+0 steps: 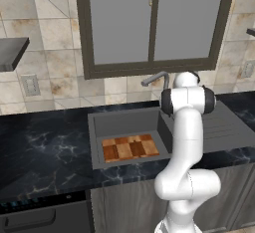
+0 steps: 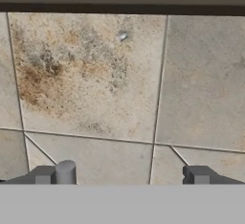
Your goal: Turn on the sink faucet with hot water and rinse the cutting board for ten seconds, then turn off the faucet. Push the cutting board to reach the water if necessary.
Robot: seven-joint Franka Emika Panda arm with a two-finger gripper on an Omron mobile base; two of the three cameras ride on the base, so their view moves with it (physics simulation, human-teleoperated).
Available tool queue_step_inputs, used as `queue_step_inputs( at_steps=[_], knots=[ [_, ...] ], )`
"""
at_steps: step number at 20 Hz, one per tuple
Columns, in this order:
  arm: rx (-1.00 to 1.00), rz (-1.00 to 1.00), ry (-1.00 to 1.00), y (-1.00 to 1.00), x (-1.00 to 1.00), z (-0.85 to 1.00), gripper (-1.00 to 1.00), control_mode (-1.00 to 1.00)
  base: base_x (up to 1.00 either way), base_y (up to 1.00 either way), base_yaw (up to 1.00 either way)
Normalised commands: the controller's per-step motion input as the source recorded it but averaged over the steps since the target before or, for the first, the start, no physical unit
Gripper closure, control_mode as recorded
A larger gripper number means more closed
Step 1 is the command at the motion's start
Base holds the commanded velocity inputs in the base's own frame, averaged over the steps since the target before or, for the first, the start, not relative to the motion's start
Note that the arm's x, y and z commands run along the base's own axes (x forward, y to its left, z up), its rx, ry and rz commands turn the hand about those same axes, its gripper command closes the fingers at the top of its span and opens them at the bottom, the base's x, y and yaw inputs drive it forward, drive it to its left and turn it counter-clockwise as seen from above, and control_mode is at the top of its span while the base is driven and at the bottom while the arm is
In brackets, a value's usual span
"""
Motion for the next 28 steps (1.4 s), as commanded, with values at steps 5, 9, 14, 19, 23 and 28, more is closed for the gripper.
queue_step_inputs(
  at_steps=[5, 9, 14, 19, 23, 28],
  knots=[
    [0.00, 0.00, 0.00, 0.00, 0.00, 0.00, -1.00, -1.00, 0.00, 0.00, 0.00],
    [0.00, 0.00, 0.00, 0.00, 0.01, 0.00, -1.00, -1.00, 0.00, 0.00, 0.00],
    [0.00, 0.00, 0.00, 0.00, 0.00, 0.00, -1.00, -1.00, 0.00, 0.00, 0.00],
    [0.00, 0.00, 0.00, 0.00, 0.00, 0.00, -1.00, -1.00, 0.00, 0.00, 0.00],
    [0.00, 0.00, -0.01, -0.04, 0.00, 0.00, -1.00, -1.00, 0.00, 0.00, 0.00],
    [0.00, 0.00, 0.00, -0.01, 0.00, 0.00, -1.00, -1.00, 0.00, 0.00, 0.00]
  ],
)
